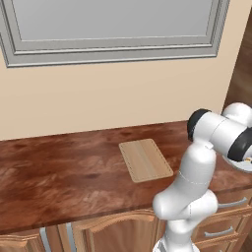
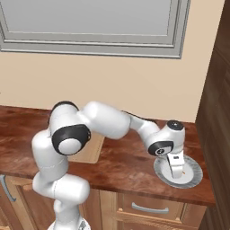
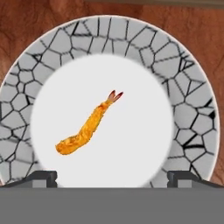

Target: Pick the shrimp from the plate and place it on the cutting board. Then pick the condiment bottle from the cabinet and place it next to the cutting board.

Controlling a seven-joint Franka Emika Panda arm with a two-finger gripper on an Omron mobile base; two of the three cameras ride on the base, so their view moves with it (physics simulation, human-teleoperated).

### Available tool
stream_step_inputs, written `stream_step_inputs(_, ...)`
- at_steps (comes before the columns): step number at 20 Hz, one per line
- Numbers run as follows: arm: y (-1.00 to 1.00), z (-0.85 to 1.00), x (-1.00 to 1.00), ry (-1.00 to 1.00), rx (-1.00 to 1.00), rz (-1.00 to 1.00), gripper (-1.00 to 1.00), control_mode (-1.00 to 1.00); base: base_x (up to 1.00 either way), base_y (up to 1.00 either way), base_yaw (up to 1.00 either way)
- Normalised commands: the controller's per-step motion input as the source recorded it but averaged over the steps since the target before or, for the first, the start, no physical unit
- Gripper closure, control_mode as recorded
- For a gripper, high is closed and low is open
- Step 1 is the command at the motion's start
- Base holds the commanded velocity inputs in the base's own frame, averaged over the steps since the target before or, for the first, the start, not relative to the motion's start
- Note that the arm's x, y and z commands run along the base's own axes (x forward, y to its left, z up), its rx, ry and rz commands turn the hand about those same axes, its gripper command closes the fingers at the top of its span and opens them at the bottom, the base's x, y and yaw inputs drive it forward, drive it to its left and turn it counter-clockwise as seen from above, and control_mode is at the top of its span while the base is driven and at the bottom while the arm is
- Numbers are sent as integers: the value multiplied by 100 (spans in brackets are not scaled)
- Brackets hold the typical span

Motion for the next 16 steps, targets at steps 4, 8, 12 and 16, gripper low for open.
stream_step_inputs(4, -6, -5, 13, 0, 5, 0, -100, -100, 0, 0, 0)
stream_step_inputs(8, -10, -5, 13, 0, 4, 0, -100, -100, 0, 0, 0)
stream_step_inputs(12, -12, -8, 13, 1, 3, 0, -100, -100, 0, 0, 0)
stream_step_inputs(16, -11, -14, 12, 2, 1, 0, -100, -100, 0, 0, 0)
